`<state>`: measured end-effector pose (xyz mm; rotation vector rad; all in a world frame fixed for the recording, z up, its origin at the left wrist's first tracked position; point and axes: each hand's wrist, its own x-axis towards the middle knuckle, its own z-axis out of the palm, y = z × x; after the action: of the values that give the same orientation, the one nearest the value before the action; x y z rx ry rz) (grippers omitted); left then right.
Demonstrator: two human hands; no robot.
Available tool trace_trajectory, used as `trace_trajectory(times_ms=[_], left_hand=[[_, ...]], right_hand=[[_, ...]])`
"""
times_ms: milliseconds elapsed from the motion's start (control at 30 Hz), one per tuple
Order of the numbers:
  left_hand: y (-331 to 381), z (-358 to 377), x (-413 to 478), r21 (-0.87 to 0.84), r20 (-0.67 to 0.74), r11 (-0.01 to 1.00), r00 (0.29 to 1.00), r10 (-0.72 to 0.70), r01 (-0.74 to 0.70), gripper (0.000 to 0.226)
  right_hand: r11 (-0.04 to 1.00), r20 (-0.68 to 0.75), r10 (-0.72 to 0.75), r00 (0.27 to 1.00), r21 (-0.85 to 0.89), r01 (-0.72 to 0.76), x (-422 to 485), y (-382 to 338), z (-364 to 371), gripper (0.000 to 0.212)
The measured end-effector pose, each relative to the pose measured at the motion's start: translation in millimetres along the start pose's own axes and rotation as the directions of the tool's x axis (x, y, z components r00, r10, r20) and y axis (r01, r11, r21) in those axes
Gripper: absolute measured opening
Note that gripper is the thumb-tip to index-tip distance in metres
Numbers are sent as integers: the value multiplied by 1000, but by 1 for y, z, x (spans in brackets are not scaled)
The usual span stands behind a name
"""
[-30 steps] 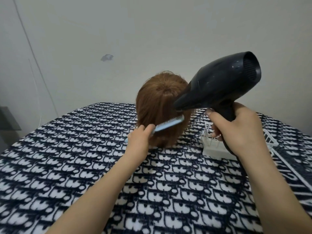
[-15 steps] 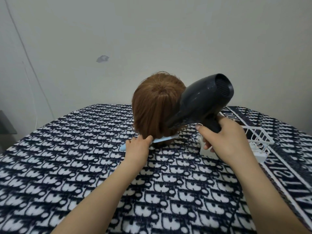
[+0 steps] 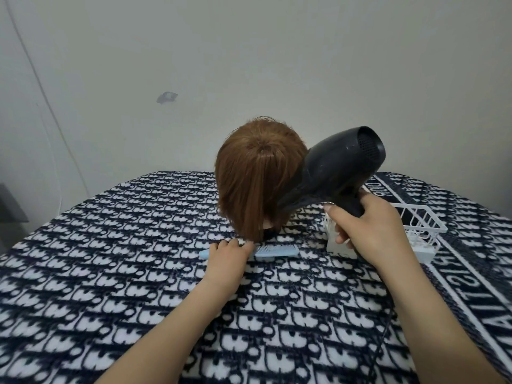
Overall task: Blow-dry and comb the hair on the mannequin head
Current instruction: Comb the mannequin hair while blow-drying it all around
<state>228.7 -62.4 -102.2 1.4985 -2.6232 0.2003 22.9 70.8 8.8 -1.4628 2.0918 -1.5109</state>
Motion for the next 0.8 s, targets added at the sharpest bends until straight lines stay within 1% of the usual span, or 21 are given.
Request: trace_trajectory(times_ms=[133, 233, 267, 367, 433, 500, 567, 667, 800], left_hand=[[-2, -12, -6, -40, -205, 999, 979, 9, -17, 62], [-5, -29, -5, -56, -321, 998, 947, 0, -19, 61], [-6, -35, -4, -60, -340, 998, 940, -4, -18, 60], [-10, -52, -4, -52, -374, 998, 928, 0, -21, 56], [-12, -63, -3, -38, -410, 999, 912, 11, -29, 56], [-14, -74, -3, -36, -441, 999, 897, 1, -19, 56], [-17, -84, -1, -41, -477, 999, 879, -19, 0, 50], [-22, -96, 5, -24, -518, 998, 853, -65, 62, 46], [-22, -107, 18, -12, -499, 995, 862, -92, 99, 45]], right_hand=[[998, -20, 4, 1000, 67, -2, 1, 1, -4, 19], [987, -59, -3, 998, 162, 12, 1, -4, -6, 19], [984, -73, -14, 997, 178, 27, 2, -6, -7, 19], [988, -107, -79, 991, 124, 92, 3, -13, -7, 19], [985, -109, -93, 990, 134, 107, 5, -17, -7, 19], [980, -106, -89, 990, 171, 106, 7, -20, -7, 18], [974, -117, -88, 989, 199, 110, 9, -22, -8, 16], [967, -133, -84, 988, 227, 113, 12, -22, -9, 14], [956, -138, -64, 988, 276, 101, 14, -19, -12, 13]])
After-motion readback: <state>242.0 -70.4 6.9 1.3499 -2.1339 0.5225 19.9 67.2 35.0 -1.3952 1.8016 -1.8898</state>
